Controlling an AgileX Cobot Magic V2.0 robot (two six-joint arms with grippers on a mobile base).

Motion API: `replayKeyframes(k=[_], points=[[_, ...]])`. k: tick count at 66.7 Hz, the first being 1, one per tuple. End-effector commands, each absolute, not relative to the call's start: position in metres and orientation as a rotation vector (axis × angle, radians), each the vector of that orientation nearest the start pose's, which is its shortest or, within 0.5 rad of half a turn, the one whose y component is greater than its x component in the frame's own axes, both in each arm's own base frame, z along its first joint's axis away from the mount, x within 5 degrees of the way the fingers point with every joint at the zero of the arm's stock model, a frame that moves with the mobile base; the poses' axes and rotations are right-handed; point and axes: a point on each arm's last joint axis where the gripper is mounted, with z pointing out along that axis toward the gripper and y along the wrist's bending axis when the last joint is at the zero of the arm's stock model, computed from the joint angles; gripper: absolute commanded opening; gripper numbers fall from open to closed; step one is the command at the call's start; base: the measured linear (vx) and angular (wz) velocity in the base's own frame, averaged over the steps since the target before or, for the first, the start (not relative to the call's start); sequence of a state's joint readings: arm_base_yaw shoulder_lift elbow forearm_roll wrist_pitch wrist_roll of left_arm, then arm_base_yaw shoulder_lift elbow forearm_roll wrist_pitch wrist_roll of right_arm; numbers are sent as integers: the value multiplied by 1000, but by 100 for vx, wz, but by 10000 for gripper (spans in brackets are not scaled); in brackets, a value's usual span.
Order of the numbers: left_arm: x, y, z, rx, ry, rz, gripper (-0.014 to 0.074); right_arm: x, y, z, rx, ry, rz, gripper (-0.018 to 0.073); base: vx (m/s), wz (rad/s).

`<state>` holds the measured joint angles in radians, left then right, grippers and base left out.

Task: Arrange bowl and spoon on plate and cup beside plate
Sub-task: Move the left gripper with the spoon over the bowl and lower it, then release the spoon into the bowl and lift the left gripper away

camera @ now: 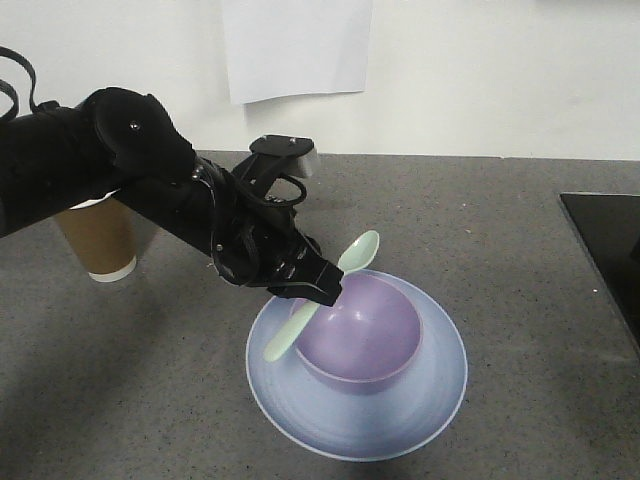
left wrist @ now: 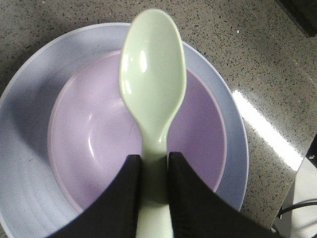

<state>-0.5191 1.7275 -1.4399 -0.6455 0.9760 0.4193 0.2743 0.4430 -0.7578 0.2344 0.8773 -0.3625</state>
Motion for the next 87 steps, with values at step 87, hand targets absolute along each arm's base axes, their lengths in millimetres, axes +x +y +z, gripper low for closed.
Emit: replayKeyframes(k=[87], points=[[198, -90, 476, 443, 2263, -9, 128, 61, 34, 370, -550, 1867, 240, -6, 0, 0]])
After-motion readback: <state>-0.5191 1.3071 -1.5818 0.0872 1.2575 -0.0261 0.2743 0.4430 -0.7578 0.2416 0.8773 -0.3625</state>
